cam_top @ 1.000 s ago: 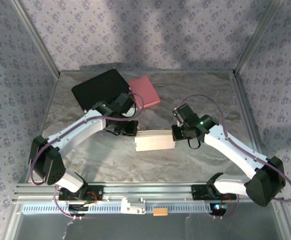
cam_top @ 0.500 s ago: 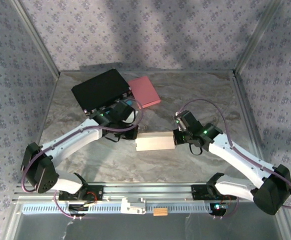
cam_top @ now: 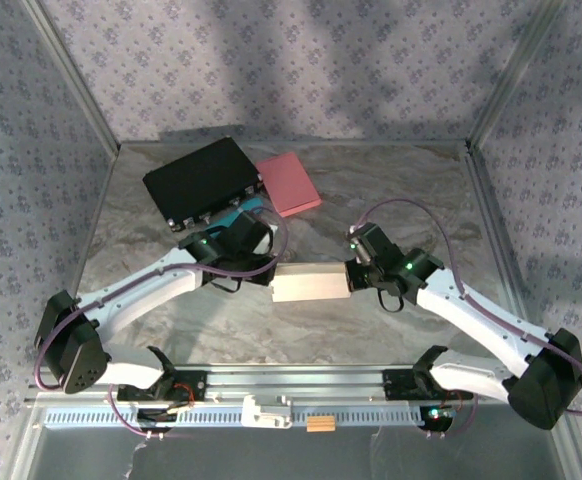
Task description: Fold the paper box
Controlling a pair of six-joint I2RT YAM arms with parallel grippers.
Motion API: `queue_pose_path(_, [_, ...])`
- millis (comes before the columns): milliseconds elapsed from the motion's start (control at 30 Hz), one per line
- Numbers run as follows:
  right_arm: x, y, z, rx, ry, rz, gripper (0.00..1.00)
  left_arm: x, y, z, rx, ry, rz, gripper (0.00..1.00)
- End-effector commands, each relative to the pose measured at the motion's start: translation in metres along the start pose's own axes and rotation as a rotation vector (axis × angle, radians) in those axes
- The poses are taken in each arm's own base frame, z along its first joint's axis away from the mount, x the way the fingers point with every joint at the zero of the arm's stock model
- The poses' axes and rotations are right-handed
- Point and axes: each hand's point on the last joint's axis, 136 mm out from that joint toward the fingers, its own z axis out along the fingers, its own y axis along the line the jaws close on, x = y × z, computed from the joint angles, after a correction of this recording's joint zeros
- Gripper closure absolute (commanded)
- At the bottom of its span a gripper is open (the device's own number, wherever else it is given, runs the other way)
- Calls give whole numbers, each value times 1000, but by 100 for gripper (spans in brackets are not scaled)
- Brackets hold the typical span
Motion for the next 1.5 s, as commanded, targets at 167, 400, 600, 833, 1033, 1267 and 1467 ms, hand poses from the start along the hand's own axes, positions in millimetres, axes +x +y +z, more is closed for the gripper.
queue_pose_path(167, [28,15,-13,-117,163,163,64,30,7,15,-42,121,17,100])
queue_pose_path(400, [23,22,-30,-247,157,332,58,27,6,14,-46,113,6,100])
queue_pose_path(600, [12,24,-42,-326,127,442,56,28,6,15,-60,103,-8,100])
queue_pose_path(833, [14,-6,-40,-326,100,939,40,29,6,13,-88,66,-37,100])
queue_pose_path(1033, [13,-5,-22,-405,134,1266,35,37,9,16,-111,65,-53,100])
queue_pose_path(1267, [1,-8,-19,-447,92,1418,35,33,6,18,-106,38,-66,100])
queue_pose_path(1467, [5,-11,-8,-450,81,1458,37,34,6,18,-105,34,-80,100])
